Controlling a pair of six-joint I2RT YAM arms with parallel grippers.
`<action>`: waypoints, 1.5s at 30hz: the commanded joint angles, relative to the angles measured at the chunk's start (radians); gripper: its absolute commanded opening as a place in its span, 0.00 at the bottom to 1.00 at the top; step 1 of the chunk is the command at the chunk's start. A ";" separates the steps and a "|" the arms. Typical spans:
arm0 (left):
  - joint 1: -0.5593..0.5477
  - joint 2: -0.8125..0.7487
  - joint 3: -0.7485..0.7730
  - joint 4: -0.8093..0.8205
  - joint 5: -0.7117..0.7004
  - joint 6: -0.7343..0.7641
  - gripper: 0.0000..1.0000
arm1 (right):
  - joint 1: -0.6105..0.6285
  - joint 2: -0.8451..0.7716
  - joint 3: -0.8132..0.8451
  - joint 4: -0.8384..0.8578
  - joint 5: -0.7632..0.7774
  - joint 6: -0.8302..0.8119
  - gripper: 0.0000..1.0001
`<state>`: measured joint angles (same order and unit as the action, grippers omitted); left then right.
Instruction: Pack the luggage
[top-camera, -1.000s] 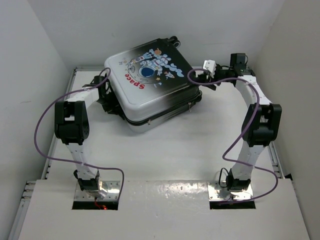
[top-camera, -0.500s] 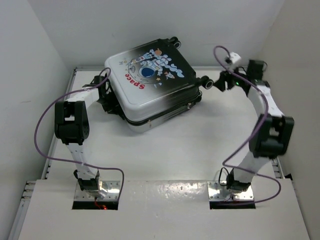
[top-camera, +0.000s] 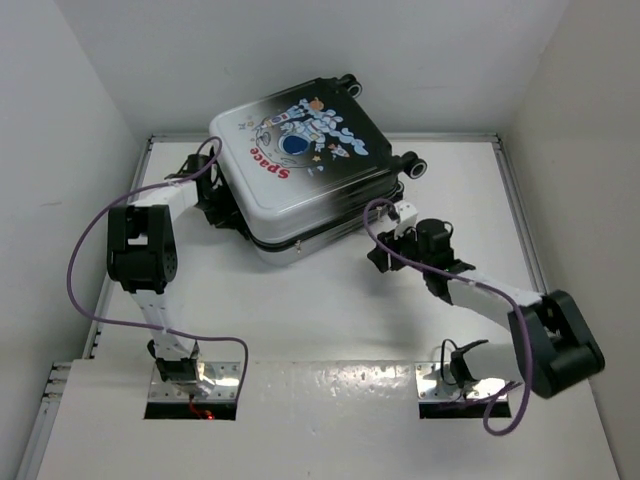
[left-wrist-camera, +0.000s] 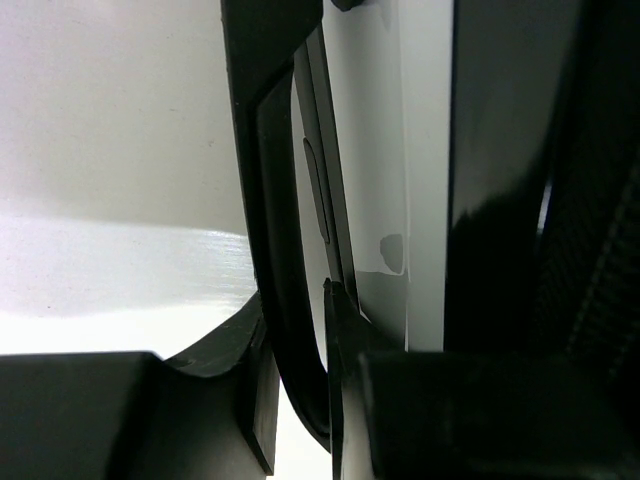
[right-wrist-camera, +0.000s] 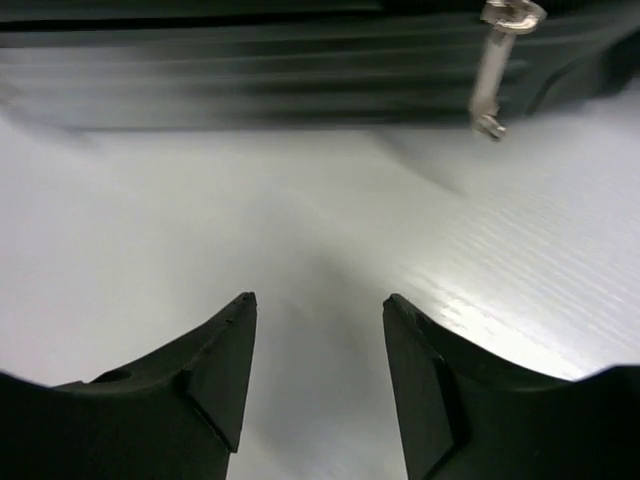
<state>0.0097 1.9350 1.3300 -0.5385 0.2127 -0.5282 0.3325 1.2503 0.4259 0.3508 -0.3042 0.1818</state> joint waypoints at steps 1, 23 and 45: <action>-0.039 0.101 -0.092 -0.095 -0.073 0.155 0.00 | 0.042 0.090 0.051 0.214 0.301 0.074 0.54; -0.048 0.122 -0.074 -0.086 -0.064 0.155 0.00 | 0.039 0.414 0.209 0.494 0.393 0.122 0.44; -0.048 0.102 -0.112 -0.077 -0.073 0.177 0.00 | -0.027 0.387 0.209 0.631 0.197 0.064 0.00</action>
<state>0.0078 1.9285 1.3109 -0.5144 0.2111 -0.5282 0.3031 1.7187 0.6193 0.7856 -0.0479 0.2390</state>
